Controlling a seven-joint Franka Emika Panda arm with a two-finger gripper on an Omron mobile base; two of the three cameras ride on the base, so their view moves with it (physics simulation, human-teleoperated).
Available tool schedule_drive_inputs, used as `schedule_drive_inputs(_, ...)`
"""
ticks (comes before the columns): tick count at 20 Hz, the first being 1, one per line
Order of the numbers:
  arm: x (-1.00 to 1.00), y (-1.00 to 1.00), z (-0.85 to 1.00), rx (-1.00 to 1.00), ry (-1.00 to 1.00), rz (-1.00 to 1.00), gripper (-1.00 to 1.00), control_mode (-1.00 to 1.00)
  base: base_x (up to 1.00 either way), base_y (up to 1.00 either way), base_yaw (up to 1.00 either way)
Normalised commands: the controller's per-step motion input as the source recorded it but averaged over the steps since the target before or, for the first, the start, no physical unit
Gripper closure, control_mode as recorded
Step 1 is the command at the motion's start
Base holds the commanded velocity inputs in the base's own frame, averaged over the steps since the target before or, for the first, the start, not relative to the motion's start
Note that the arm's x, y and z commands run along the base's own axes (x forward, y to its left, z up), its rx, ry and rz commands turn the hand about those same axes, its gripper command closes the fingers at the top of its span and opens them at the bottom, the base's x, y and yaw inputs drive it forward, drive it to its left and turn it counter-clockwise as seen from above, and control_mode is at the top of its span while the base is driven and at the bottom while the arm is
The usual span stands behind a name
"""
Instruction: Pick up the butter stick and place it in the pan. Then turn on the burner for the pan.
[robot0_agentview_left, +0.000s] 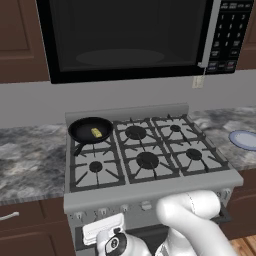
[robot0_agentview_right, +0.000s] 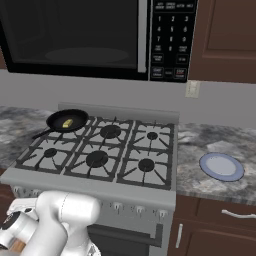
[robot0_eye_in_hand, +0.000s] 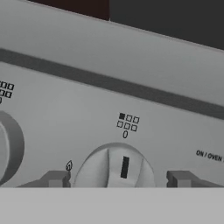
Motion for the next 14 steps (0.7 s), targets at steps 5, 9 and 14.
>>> schedule_drive_inputs(5, 0.19, -0.13, -0.12, 0.09, -0.03, 0.00, -1.00, -1.00, 0.00, 0.00, 0.00)
schedule_drive_inputs(9, 0.24, -0.23, -0.01, 0.11, -0.03, 0.00, -1.00, -1.00, 0.00, 0.00, 0.00)
schedule_drive_inputs(14, 0.22, -0.32, 0.00, 0.12, -0.02, 0.00, -1.00, -1.00, 0.00, 0.00, 0.00)
